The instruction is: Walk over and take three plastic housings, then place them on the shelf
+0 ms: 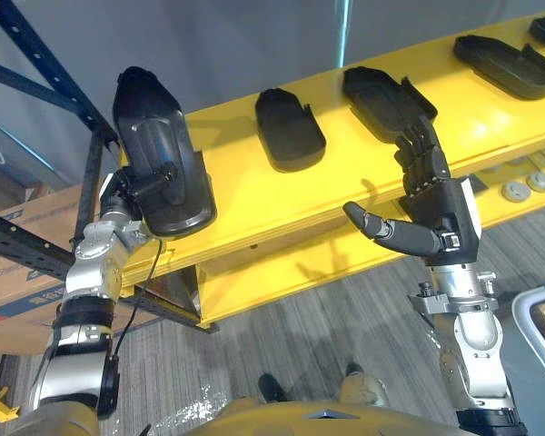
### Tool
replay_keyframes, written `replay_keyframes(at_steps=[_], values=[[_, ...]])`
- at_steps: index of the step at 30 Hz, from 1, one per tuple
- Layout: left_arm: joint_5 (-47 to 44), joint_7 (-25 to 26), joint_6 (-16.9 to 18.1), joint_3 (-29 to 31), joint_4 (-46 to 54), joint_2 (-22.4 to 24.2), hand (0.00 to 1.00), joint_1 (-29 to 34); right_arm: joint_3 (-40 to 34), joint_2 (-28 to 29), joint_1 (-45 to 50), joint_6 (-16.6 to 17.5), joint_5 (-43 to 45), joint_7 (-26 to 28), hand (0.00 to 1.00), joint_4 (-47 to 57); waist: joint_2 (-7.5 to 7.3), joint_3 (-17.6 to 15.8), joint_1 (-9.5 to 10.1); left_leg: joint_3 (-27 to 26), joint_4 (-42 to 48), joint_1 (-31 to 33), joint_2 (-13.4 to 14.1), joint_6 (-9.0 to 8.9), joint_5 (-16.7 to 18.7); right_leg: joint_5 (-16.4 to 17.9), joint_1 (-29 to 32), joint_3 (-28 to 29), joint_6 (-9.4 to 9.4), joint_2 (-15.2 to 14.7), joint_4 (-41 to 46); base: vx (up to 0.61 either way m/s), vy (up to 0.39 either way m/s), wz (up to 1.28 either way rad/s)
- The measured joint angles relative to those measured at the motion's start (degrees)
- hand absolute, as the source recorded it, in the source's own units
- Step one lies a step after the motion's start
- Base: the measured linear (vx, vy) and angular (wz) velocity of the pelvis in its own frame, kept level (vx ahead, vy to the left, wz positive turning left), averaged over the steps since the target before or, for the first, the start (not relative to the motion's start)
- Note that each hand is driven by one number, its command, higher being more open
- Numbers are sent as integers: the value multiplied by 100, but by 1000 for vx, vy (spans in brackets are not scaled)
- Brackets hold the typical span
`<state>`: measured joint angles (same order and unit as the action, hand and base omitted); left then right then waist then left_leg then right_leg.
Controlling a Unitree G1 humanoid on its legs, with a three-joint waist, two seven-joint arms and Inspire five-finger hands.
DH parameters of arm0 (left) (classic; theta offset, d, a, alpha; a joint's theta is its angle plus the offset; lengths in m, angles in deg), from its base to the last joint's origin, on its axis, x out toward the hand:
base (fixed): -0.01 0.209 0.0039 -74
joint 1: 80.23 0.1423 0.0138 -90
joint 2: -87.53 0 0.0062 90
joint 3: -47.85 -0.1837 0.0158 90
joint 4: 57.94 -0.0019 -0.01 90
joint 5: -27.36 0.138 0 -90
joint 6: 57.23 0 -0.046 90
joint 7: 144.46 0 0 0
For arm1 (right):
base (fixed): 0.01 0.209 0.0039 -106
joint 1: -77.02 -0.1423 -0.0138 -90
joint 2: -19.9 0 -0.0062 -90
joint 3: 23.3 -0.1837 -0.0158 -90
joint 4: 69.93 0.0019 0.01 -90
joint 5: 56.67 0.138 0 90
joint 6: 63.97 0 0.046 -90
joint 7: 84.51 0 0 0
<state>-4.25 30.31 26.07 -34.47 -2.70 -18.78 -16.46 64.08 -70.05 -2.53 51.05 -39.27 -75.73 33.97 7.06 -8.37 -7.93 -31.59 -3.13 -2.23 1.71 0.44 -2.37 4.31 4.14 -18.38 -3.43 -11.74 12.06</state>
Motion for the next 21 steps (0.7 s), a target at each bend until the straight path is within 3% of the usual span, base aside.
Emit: replay_keyframes(at_steps=[3,6,12,16,17,18,21], values=[[-17,-12,-75,-28,-95,-16,0,-165,55,-13,-14,-6,182,132,100,53,61,-87,-24,-46,6,2,-5,0,0,5,82,74,6,-12,105,-12,-9,-10],[-295,77,-106,-65,-101,-28,0,-530,366,-83,-94,-29,281,434,100,317,95,-400,-16,-63,129,211,21,14,-17,45,342,128,60,-44,298,-67,-32,-2],[-624,411,-94,-113,-49,-30,0,-1226,1417,-217,-682,-226,440,1046,100,736,-60,-905,15,-5,296,593,98,4,-99,129,748,38,183,-105,667,-68,-60,11],[-625,669,-134,-250,387,-40,0,-1706,1960,-128,-1125,-275,417,1031,100,1170,-274,-1243,168,99,420,925,177,-11,-83,131,918,-134,195,-119,724,-28,-43,26],[-626,904,-260,-487,517,-62,0,-2119,2197,49,-1402,-441,144,662,100,1182,-458,-1378,294,260,542,1091,190,63,-156,132,979,-199,202,-126,776,57,-45,49],[-626,961,-271,-500,523,-62,100,-2160,2223,50,-1415,-514,90,541,100,1177,-461,-1383,310,264,580,1119,190,65,-158,132,978,-200,202,-129,777,92,-24,45],[-618,1145,-275,-503,504,-163,100,-2164,2235,44,-1424,-573,90,376,100,1174,-463,-1387,323,275,590,1137,198,64,-158,132,977,-199,201,-123,777,64,4,8]])
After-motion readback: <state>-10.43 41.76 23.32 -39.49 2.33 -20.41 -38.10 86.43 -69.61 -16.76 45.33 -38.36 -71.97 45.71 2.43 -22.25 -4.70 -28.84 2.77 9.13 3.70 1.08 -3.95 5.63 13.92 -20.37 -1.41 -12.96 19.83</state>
